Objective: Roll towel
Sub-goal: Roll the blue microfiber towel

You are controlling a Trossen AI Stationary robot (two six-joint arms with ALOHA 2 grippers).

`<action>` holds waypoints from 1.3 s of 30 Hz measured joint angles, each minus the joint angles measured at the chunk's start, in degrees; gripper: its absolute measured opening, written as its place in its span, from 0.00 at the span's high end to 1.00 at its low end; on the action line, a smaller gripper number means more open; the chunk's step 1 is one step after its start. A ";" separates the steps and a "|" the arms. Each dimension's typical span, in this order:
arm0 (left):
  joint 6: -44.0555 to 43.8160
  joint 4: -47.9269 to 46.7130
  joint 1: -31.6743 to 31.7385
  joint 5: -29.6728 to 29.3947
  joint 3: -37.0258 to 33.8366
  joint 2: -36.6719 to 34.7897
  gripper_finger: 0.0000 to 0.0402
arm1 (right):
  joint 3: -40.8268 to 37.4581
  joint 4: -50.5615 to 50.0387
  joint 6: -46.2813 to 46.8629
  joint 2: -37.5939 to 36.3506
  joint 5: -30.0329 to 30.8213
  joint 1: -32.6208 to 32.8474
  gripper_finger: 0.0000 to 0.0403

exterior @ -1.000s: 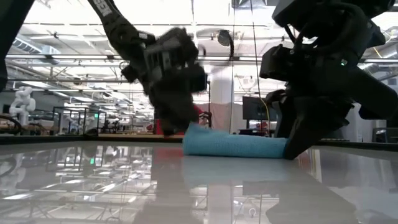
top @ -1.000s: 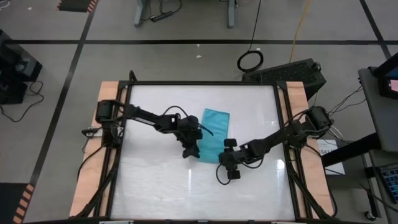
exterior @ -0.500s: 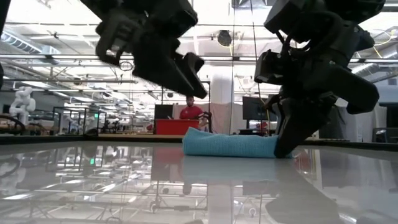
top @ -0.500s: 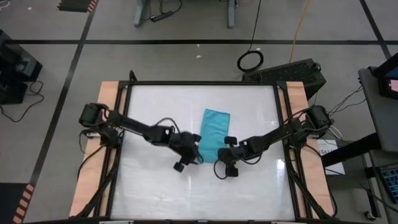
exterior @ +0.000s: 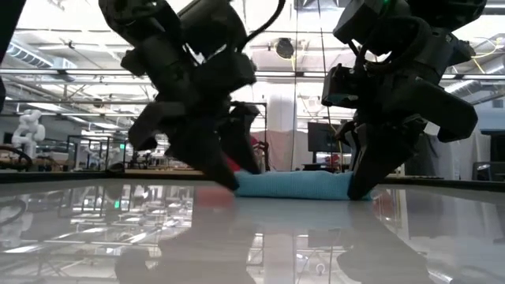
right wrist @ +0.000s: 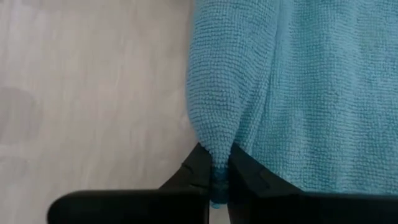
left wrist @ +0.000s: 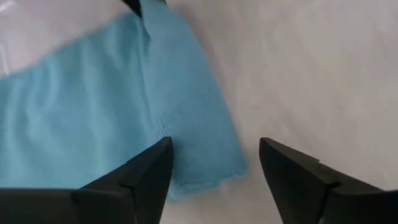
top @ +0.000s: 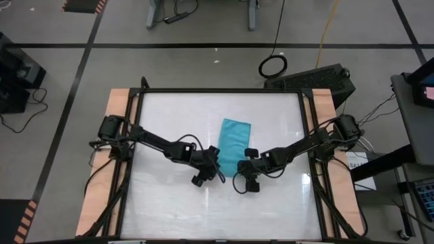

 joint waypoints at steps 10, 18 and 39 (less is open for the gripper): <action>-0.27 -2.19 2.35 5.73 0.19 2.24 0.52 | -0.07 0.17 0.13 0.02 -0.83 -0.04 0.97; -2.10 -1.04 3.86 6.33 0.18 3.08 0.90 | -0.08 1.02 1.43 0.00 -1.38 -0.04 0.97; -44.83 0.59 10.50 33.66 0.01 3.40 0.98 | -0.17 1.88 27.40 -6.11 -14.85 -1.94 0.96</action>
